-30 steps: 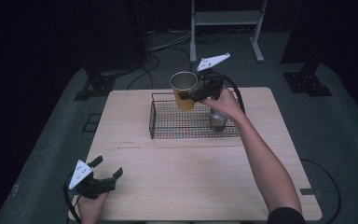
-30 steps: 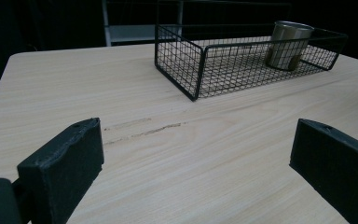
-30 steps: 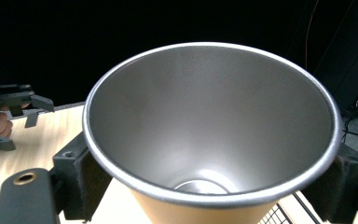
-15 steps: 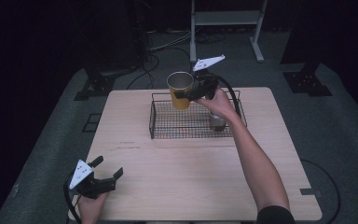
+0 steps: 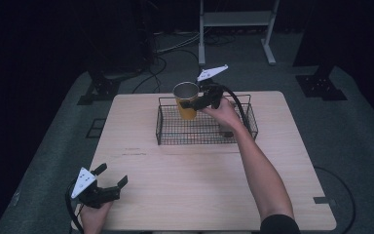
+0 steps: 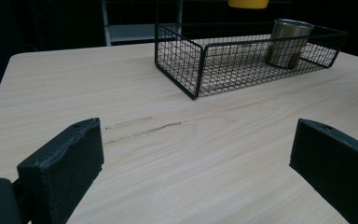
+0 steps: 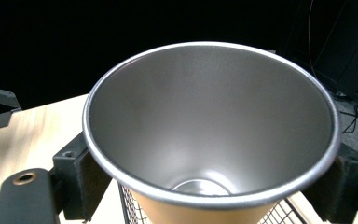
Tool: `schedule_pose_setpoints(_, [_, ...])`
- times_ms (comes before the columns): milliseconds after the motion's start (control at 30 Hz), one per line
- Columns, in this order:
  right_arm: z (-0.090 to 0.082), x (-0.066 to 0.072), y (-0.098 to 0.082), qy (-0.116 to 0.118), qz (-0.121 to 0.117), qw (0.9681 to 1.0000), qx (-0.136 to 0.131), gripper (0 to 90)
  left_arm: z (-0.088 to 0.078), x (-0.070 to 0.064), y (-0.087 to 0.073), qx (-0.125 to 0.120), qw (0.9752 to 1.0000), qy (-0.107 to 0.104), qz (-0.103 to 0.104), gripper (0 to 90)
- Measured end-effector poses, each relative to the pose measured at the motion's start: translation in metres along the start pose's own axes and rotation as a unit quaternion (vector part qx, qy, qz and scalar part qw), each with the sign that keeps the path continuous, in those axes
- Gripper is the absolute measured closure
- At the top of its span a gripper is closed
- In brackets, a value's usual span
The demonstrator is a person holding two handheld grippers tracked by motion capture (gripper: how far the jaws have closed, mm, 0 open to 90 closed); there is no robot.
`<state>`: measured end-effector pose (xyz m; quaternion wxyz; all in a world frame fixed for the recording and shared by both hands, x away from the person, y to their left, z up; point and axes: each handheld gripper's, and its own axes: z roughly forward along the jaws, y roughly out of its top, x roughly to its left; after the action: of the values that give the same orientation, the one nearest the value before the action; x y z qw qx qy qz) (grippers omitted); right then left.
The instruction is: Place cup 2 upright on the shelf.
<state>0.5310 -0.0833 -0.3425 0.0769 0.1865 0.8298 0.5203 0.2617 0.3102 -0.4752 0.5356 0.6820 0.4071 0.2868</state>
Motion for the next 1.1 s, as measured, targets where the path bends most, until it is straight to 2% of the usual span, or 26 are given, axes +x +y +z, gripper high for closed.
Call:
schedule_pose_setpoints(167, [0.008, 0.001, -0.003, 0.002, 0.000, 1.0000, 0.007, 13.6, -0.002, 0.001, 0.000, -0.003, 1.0000, 0.003, 0.000, 1.7])
schedule_pose_setpoints(267, [0.016, 0.001, -0.007, -0.002, -0.004, 0.9997, 0.024, 13.5, -0.003, 0.002, 0.000, -0.006, 1.0000, 0.003, -0.001, 1.7])
schedule_pose_setpoints(333, [0.018, 0.001, -0.009, -0.002, -0.006, 0.9997, 0.024, 13.5, -0.004, 0.003, 0.000, -0.006, 1.0000, 0.004, 0.001, 1.7])
schedule_pose_setpoints(467, [0.023, -0.004, -0.019, -0.001, 0.013, 0.9996, 0.024, 13.5, -0.005, 0.002, 0.000, -0.004, 1.0000, 0.005, 0.002, 1.7])
schedule_pose_setpoints(600, [0.026, -0.005, -0.025, 0.000, 0.019, 0.9995, 0.027, 13.6, -0.004, 0.002, 0.000, -0.003, 1.0000, 0.004, 0.003, 1.7])
schedule_pose_setpoints(733, [0.030, -0.004, -0.031, -0.003, 0.015, 0.9993, 0.033, 13.6, -0.004, 0.002, 0.001, -0.004, 1.0000, 0.003, 0.004, 1.7])
schedule_pose_setpoints(933, [0.036, -0.009, -0.039, -0.005, 0.026, 0.9989, 0.038, 13.5, -0.004, 0.002, 0.001, -0.007, 1.0000, 0.004, 0.000, 1.7])
schedule_pose_setpoints(1100, [0.041, -0.010, -0.042, -0.007, 0.025, 0.9986, 0.045, 13.5, -0.005, 0.002, 0.001, -0.007, 1.0000, 0.003, -0.001, 1.7])
